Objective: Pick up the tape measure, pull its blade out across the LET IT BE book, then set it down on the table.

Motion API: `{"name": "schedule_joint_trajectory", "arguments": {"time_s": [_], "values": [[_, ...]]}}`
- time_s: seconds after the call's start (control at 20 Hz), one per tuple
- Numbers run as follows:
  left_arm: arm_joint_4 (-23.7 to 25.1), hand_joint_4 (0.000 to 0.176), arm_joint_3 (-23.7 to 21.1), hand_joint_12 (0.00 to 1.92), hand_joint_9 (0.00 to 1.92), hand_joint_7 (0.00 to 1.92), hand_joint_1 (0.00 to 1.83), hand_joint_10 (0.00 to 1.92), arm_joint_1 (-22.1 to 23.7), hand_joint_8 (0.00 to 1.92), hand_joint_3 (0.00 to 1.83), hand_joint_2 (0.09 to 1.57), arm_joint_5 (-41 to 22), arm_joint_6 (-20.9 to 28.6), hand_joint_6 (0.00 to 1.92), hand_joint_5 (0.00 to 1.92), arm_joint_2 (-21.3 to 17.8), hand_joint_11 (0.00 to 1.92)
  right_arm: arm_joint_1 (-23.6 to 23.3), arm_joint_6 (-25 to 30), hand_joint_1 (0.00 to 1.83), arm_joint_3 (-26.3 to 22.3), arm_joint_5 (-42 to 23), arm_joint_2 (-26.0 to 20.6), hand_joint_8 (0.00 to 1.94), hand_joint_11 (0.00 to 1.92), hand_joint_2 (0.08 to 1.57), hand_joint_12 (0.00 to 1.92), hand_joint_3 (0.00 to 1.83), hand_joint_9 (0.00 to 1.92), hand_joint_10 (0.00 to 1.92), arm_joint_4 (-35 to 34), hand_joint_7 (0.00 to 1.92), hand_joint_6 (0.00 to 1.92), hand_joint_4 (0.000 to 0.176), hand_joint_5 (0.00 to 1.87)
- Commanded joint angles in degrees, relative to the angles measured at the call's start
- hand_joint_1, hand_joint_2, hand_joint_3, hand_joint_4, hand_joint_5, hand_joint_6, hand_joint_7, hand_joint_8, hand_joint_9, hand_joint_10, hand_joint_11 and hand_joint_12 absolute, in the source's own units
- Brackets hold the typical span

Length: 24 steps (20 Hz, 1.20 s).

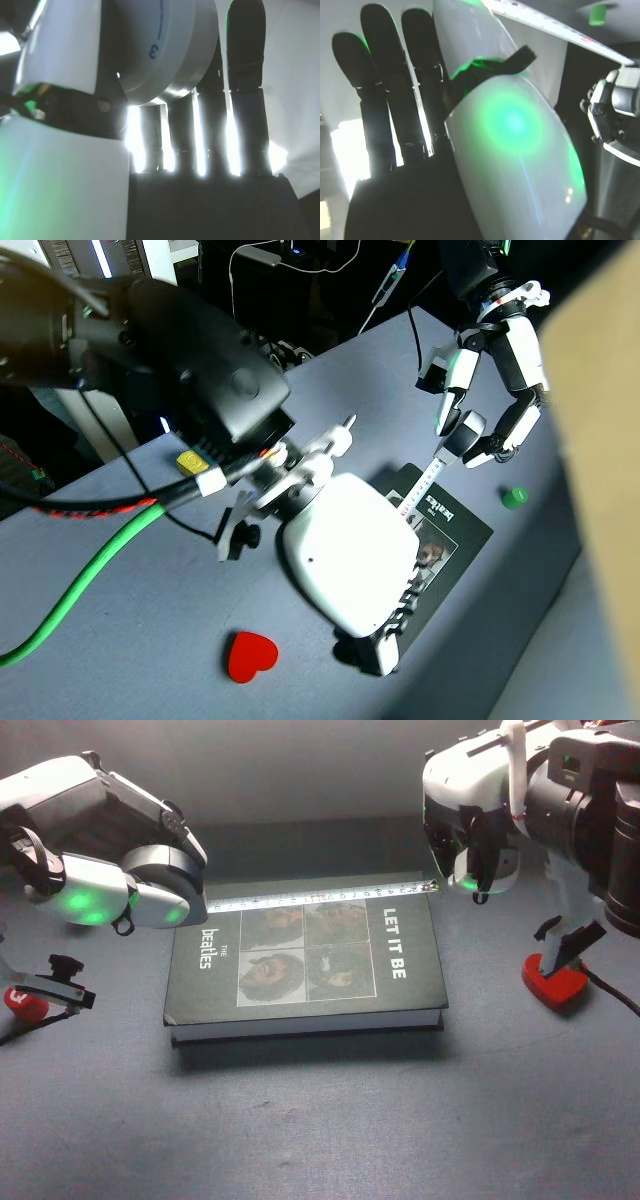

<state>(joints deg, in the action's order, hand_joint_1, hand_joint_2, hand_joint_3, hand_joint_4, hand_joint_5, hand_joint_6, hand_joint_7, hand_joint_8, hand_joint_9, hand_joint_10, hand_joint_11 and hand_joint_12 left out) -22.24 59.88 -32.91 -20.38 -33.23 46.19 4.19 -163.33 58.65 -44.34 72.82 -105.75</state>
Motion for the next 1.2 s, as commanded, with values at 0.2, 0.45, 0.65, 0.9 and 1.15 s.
{"name": "schedule_joint_trajectory", "arguments": {"time_s": [0.2, 0.45, 0.65, 0.9, 1.15], "values": [[-0.2, 0.000, 0.3, 1.00, 1.01, 1.08, 1.39, 1.12, 0.6, 0.81, 0.00, 1.07, -7.3, 0.5, 0.72, 1.04, -0.2, 0.94, -1.1, 0.2, 1.20, -0.4, 0.1, -0.4, 1.11, 0.63, 1.14, 1.34, 0.00, 0.88, 0.86, 4.7, 0.97, 1.03, 0.000, 0.90], [-0.7, 0.000, 0.3, 1.00, 1.01, 1.08, 1.39, 1.12, 0.7, 0.81, 0.00, 1.07, -7.3, 0.7, 0.72, 1.04, -0.2, 0.94, -1.0, 4.8, 1.19, -4.0, -1.9, -1.2, 1.20, 0.58, 1.16, 1.32, 0.00, 0.78, 0.82, 13.8, 0.91, 1.05, 0.000, 0.87], [-1.5, 0.000, 0.3, 1.00, 1.01, 1.08, 1.39, 1.12, 0.9, 0.81, 0.00, 1.07, -7.3, 0.6, 0.71, 1.04, -0.1, 0.94, -0.9, 5.0, 1.01, -5.2, -2.1, -0.9, 0.18, 0.37, 1.14, 1.06, 0.00, 0.69, 0.35, 13.8, 0.79, 0.10, 0.000, 0.74], [-1.9, 0.000, 0.3, 0.99, 1.01, 1.08, 1.39, 1.12, 1.0, 0.82, 0.00, 1.07, -7.3, 0.6, 0.71, 1.05, -0.1, 0.94, -0.1, 5.0, 0.98, -5.4, -2.4, -0.4, 0.01, 0.34, 1.13, 1.03, 0.00, 0.76, 0.14, 13.8, 0.85, 0.00, 0.000, 0.76], [-2.0, 0.000, 0.5, 1.00, 1.01, 1.08, 1.39, 1.13, 1.1, 0.82, 0.00, 1.07, -7.5, 0.7, 0.70, 1.05, 0.0, 0.94, 0.5, 4.2, 0.98, -3.9, -2.9, 1.6, 0.01, 0.35, 1.13, 1.04, 0.00, 0.77, 0.12, 12.6, 0.85, 0.00, 0.000, 0.77]]}}
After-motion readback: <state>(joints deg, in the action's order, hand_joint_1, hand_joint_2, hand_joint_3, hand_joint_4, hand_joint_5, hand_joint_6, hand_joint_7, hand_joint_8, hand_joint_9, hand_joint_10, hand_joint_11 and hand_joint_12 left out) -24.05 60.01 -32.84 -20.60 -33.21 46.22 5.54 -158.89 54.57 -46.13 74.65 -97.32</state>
